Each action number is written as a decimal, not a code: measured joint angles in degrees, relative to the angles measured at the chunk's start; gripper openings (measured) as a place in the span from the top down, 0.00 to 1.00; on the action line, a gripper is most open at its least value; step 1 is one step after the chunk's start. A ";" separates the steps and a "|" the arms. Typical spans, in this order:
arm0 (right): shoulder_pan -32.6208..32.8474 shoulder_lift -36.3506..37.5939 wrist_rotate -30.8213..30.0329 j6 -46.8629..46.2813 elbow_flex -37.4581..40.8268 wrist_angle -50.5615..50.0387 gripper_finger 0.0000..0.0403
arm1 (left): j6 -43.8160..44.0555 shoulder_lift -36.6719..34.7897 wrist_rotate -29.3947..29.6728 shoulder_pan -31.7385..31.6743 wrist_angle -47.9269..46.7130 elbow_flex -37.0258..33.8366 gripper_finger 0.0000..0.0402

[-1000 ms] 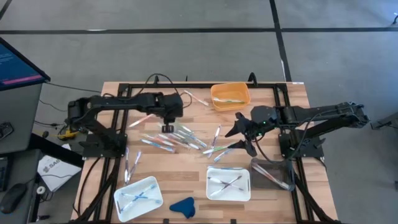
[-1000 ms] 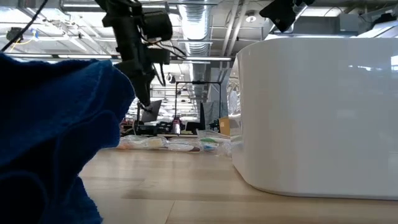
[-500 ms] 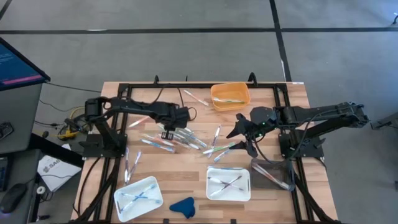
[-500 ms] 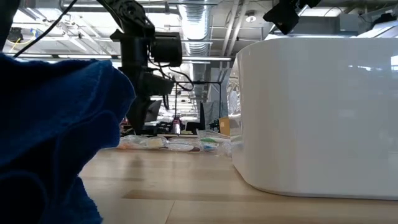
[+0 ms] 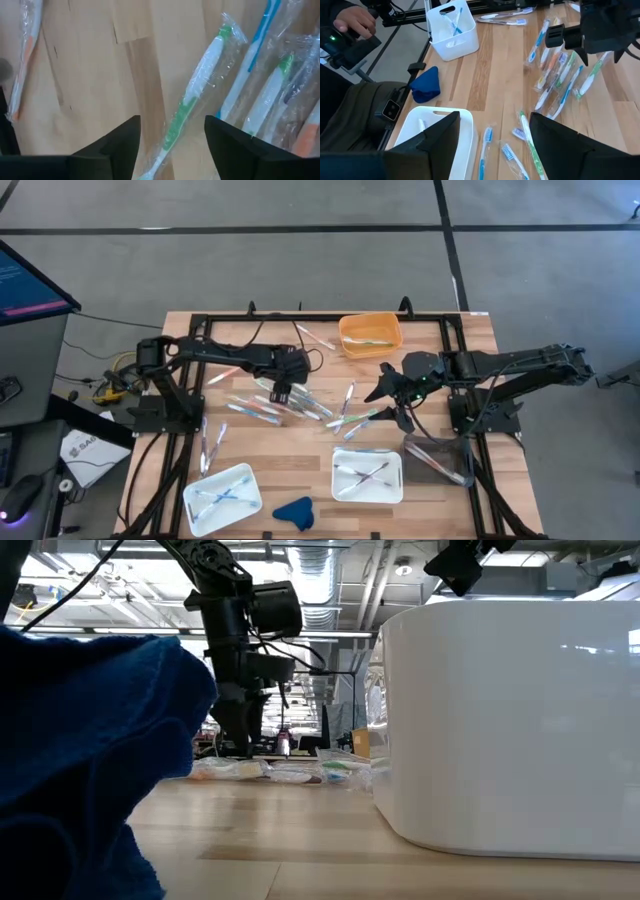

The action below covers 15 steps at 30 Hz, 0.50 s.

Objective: Pick & Place Toothbrushes
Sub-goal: Put the green toothbrush into the yellow bin

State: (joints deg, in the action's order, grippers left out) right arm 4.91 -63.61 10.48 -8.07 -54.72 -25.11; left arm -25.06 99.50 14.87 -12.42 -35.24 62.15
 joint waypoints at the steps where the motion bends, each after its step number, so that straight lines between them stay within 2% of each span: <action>1: 0.00 0.00 0.02 0.02 0.00 -0.10 0.42 | 0.00 0.00 0.00 -0.21 0.00 0.00 0.45; 15: 0.00 0.00 0.01 0.05 0.00 -0.19 0.42 | 1.82 0.00 -1.40 -2.89 3.01 -3.55 0.53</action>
State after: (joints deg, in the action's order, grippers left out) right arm 4.91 -63.61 10.49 -8.02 -54.72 -25.30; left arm -23.24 99.50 13.47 -15.31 -32.23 58.60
